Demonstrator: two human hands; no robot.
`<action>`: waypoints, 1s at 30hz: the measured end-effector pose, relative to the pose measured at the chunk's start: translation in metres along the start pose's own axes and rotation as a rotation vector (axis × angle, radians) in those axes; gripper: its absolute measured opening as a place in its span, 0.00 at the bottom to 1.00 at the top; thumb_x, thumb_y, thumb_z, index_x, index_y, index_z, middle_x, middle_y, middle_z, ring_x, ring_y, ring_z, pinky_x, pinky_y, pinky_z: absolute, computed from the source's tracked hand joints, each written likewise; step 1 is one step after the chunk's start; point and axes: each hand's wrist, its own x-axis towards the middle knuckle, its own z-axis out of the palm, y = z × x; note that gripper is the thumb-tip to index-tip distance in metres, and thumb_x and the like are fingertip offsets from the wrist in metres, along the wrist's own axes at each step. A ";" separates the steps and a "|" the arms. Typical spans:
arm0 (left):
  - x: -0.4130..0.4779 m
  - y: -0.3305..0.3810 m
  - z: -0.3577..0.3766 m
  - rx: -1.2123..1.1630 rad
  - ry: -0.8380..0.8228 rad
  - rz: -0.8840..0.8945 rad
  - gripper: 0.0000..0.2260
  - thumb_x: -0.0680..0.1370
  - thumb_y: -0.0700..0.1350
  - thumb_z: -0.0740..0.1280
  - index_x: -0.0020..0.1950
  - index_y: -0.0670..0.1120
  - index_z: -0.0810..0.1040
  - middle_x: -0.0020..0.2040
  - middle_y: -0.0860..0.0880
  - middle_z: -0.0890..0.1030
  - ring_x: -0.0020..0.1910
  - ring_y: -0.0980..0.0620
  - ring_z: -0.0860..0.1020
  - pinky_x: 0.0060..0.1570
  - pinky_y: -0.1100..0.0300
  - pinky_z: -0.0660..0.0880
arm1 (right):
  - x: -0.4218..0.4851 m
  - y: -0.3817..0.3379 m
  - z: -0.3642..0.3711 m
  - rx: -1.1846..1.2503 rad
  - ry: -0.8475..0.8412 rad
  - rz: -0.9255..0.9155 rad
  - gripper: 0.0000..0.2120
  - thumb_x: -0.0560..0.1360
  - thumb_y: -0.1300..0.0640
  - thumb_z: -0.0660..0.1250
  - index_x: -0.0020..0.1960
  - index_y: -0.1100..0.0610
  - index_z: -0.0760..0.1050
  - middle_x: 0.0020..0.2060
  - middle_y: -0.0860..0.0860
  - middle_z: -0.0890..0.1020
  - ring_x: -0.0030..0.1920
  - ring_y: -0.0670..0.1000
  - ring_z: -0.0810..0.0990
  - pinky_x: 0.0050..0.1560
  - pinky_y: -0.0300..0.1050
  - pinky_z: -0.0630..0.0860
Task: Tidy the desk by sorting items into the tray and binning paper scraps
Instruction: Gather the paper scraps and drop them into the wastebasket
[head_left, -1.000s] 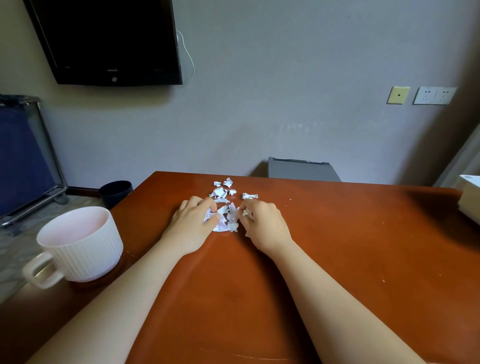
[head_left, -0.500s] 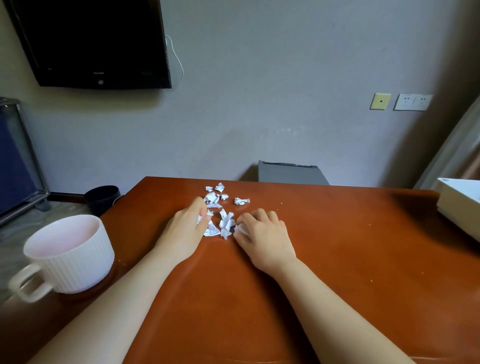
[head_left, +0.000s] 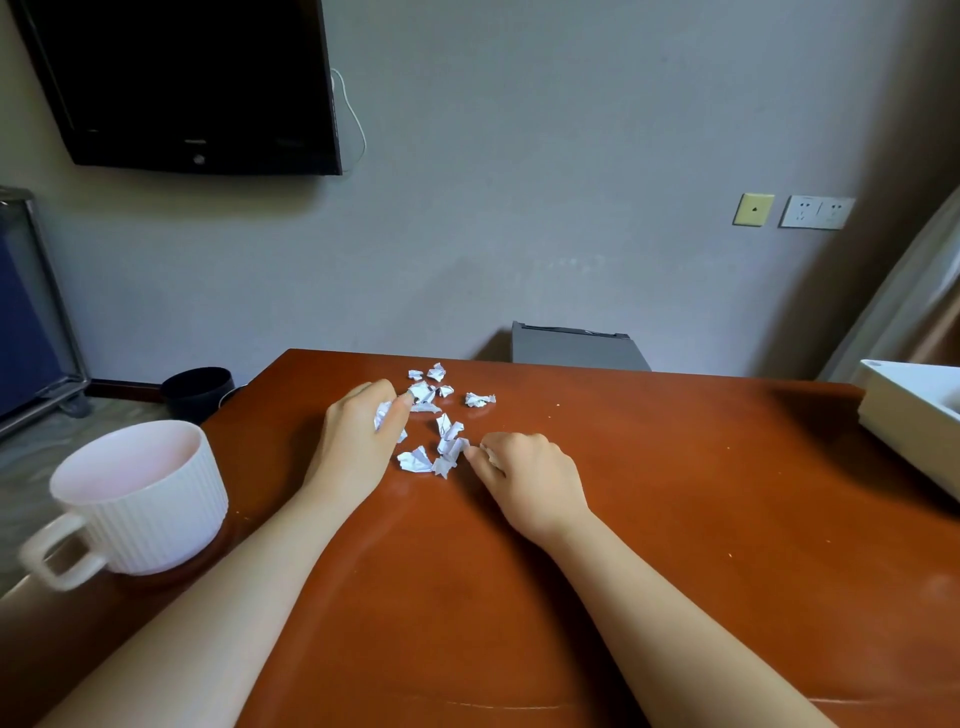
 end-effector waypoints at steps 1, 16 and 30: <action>0.000 0.000 0.000 -0.024 0.005 -0.021 0.15 0.79 0.44 0.61 0.34 0.44 0.66 0.30 0.50 0.70 0.28 0.55 0.68 0.27 0.68 0.65 | 0.000 -0.001 -0.001 -0.006 0.003 0.005 0.22 0.80 0.45 0.54 0.30 0.54 0.58 0.28 0.49 0.68 0.34 0.56 0.70 0.30 0.44 0.60; -0.013 0.023 -0.008 -0.111 -0.058 -0.016 0.06 0.78 0.41 0.63 0.42 0.47 0.75 0.29 0.52 0.75 0.28 0.52 0.73 0.30 0.65 0.70 | -0.017 0.011 -0.020 0.543 0.235 0.174 0.22 0.80 0.50 0.57 0.30 0.57 0.58 0.23 0.52 0.66 0.26 0.50 0.64 0.30 0.44 0.64; -0.079 0.185 -0.027 -0.581 -0.506 -0.015 0.20 0.81 0.50 0.55 0.31 0.45 0.65 0.23 0.52 0.64 0.19 0.56 0.62 0.20 0.63 0.66 | -0.123 0.039 -0.160 0.396 0.299 0.126 0.27 0.79 0.48 0.57 0.35 0.71 0.65 0.28 0.56 0.65 0.30 0.51 0.62 0.32 0.43 0.61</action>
